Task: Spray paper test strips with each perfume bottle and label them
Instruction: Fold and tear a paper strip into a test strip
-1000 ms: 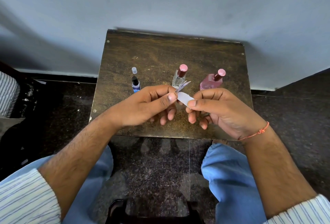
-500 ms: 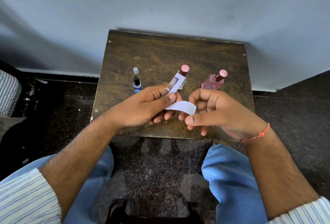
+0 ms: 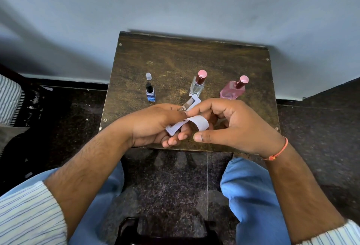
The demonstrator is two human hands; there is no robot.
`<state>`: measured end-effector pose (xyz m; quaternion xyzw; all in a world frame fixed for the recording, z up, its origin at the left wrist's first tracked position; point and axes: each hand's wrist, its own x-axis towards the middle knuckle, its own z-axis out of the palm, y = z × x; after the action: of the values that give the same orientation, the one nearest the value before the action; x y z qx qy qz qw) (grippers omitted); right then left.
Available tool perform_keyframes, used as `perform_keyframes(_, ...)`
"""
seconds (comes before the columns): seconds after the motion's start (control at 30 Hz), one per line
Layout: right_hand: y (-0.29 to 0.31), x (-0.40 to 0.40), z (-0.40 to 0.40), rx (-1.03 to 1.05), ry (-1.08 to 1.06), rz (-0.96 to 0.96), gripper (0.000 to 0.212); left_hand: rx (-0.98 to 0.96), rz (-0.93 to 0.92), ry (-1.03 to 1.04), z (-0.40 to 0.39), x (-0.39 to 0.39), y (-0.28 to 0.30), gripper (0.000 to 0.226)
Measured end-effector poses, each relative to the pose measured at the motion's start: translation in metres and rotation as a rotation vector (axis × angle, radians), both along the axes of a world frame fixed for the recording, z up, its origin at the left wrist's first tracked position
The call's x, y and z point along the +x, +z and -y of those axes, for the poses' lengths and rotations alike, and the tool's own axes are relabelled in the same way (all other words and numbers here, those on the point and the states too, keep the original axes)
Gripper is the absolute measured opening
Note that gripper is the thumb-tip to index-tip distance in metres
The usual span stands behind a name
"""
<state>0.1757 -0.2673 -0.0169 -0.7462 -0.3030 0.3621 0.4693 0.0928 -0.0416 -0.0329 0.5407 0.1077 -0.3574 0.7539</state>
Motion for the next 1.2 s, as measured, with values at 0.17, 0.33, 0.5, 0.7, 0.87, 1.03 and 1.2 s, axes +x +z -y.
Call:
perform_keyframes(0.17, -0.001, -0.002, 0.0, -0.022, -0.029, 0.2, 0.021, 0.01, -0.045, -0.063, 0.001, 0.001, 0.002, 0.022)
perform_keyframes(0.33, -0.001, -0.006, -0.004, 0.021, -0.04, 0.249, 0.012, 0.037, -0.093, -0.068, 0.005, 0.001, 0.003, 0.031)
perform_keyframes(0.5, 0.002, -0.008, -0.005, 0.096, -0.079, 0.198, 0.009, 0.112, -0.127, -0.082, 0.008, 0.002, 0.004, 0.029)
perform_keyframes(0.7, 0.013, -0.017, -0.012, 0.196, 0.084, 0.057, 0.008, 0.194, -0.108, -0.154, 0.011, 0.005, 0.012, 0.028)
perform_keyframes(0.87, 0.02, -0.019, -0.015, 0.198, 0.118, 0.04, 0.012, 0.223, -0.078, -0.18, 0.014, 0.004, 0.016, 0.029)
perform_keyframes(1.03, 0.027, -0.021, -0.016, 0.184, 0.135, 0.048, 0.015, 0.255, -0.036, -0.175, 0.016, 0.004, 0.019, 0.035)
perform_keyframes(1.2, 0.032, -0.025, -0.013, 0.169, 0.126, 0.074, 0.019, 0.229, 0.009, -0.128, 0.021, 0.005, 0.022, 0.035)
